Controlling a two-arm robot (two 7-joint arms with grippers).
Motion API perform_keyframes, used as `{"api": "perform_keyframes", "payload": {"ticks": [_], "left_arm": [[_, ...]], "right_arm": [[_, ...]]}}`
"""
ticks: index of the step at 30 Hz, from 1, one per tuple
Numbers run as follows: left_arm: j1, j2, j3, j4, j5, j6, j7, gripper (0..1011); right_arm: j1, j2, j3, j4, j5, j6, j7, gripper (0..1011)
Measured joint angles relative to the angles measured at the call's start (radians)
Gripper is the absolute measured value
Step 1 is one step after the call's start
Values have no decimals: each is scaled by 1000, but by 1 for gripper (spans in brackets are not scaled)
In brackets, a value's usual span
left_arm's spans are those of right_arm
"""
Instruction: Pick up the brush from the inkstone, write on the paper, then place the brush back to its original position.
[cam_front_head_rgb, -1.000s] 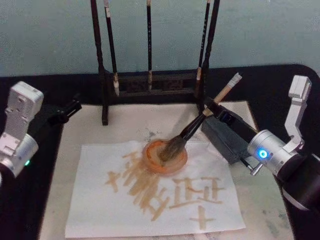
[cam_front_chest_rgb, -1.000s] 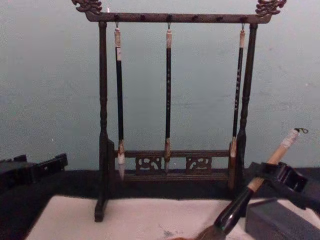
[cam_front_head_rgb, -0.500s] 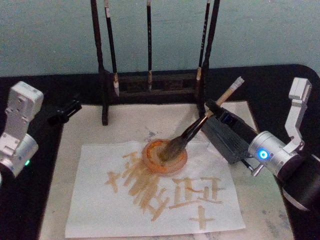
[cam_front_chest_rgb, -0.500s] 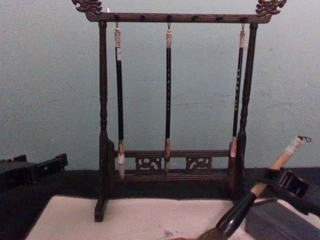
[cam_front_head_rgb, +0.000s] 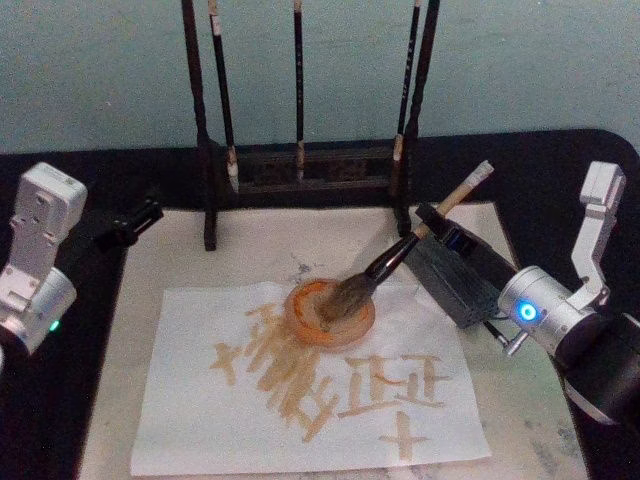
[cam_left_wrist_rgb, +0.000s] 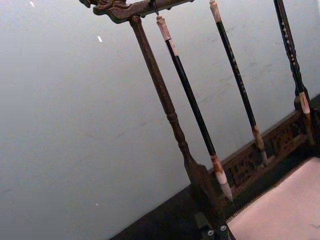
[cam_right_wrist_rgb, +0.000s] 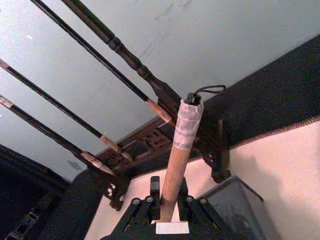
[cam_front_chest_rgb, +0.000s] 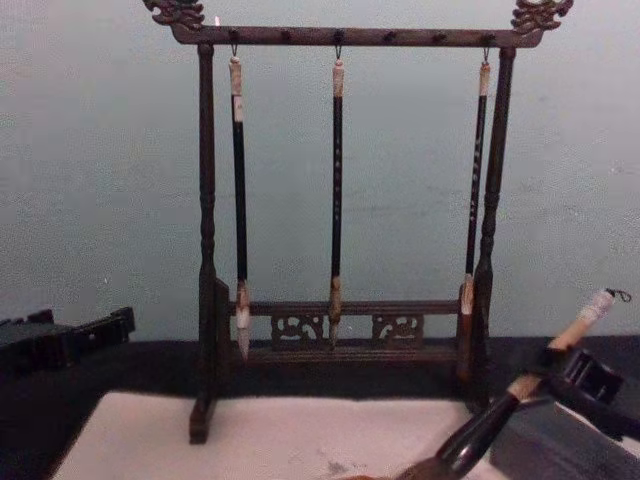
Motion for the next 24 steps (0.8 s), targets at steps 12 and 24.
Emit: {"api": "perform_keyframes", "payload": {"ticks": [12, 24], "left_arm": [[0, 0, 0, 0, 0, 0, 0, 1002], [0, 0, 0, 0, 0, 0, 0, 1002]], "right_arm": [[1, -1, 1, 2, 1, 2, -4, 196], [0, 0, 0, 1, -1, 2, -3, 499]]}}
